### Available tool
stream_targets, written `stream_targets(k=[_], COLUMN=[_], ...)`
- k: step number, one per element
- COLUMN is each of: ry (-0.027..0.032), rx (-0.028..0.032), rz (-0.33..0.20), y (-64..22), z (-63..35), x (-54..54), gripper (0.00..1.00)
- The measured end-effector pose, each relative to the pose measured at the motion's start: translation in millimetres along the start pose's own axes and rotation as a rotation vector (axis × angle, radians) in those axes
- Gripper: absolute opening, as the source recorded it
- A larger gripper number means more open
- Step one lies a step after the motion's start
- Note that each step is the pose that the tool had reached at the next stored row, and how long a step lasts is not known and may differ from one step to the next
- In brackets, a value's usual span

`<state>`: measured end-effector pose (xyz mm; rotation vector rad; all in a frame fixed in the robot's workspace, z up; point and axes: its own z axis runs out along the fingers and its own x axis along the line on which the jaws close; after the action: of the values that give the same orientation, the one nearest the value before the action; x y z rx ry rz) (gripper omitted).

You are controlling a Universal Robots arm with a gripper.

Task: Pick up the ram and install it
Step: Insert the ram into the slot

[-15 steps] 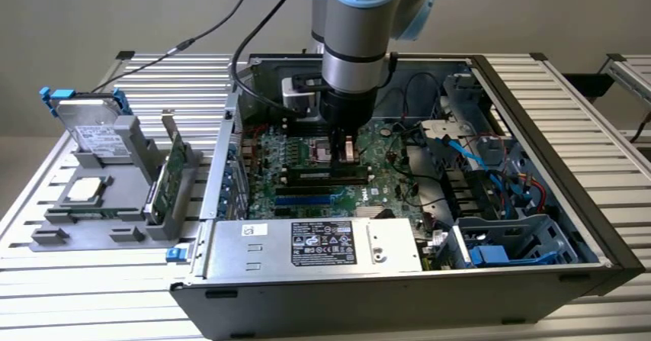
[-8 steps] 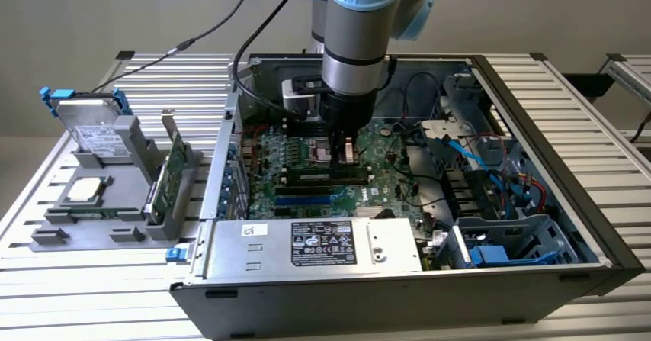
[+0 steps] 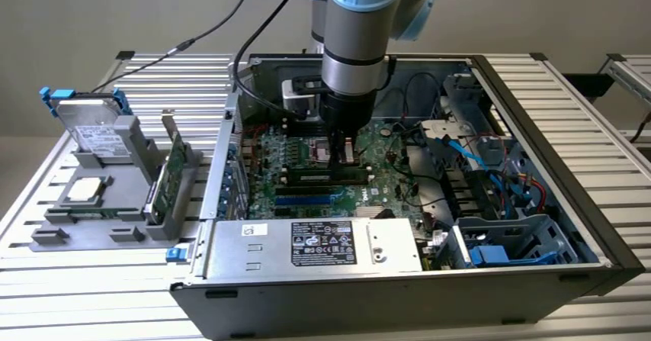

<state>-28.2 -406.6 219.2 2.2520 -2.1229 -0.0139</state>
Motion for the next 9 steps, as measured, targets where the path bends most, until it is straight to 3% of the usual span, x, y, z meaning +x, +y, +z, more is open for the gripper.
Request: stream_targets(k=[5,7,8,9], ry=[0.0000,0.0000,-0.0001,0.0001], rx=[-0.0001,0.0000,0.0000,-0.0001], rz=[0.000,0.000,0.000,0.000], y=[-0.1,0.0,0.0,0.0], z=[-0.3,-1.2,-1.8,-2.6], x=[-0.1,-0.1,-0.2,-0.2], gripper=[0.51,0.51,0.57,0.57])
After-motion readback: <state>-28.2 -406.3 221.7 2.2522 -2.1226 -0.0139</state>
